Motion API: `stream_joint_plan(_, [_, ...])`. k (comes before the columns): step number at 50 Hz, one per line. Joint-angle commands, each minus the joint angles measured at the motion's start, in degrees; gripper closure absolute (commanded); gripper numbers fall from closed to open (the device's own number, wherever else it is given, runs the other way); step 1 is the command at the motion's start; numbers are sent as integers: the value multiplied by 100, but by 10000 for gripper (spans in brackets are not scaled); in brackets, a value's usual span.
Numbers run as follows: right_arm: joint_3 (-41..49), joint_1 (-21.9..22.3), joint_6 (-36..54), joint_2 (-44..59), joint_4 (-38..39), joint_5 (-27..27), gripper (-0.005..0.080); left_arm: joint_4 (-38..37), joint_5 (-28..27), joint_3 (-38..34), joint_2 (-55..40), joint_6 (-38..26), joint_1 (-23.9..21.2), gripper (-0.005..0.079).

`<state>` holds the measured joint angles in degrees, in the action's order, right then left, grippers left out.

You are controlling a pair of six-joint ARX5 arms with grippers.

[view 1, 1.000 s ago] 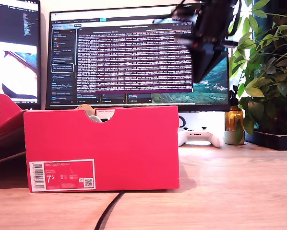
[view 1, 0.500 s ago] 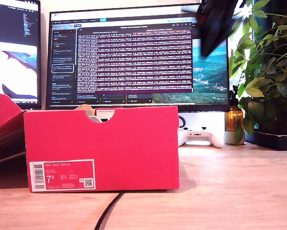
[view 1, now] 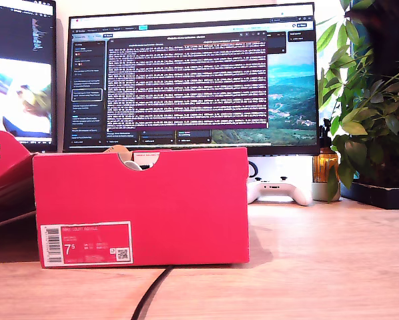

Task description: Pack the blue shoes by picking the first shoe and placing it inside the red shoebox, left side, then picking and rotating the second shoe and placing it in the shoebox

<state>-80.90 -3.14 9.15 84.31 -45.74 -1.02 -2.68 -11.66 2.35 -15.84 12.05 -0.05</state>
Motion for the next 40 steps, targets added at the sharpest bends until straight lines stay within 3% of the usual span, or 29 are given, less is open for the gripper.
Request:
stream_joint_plan(1, [247, 76, 26, -356, 157, -125, 759, 90, 31, 57, 24, -57, 17, 762])
stream_joint_plan(19, [671, 122, 24, -835, 155, -208, 759, -101, 31, 57, 671, -118, 15, 762])
stream_joint_plan(40, [820, 129, -22, -1698, 186, -208, 759, -1130, 31, 57, 1646, -164, 15, 762])
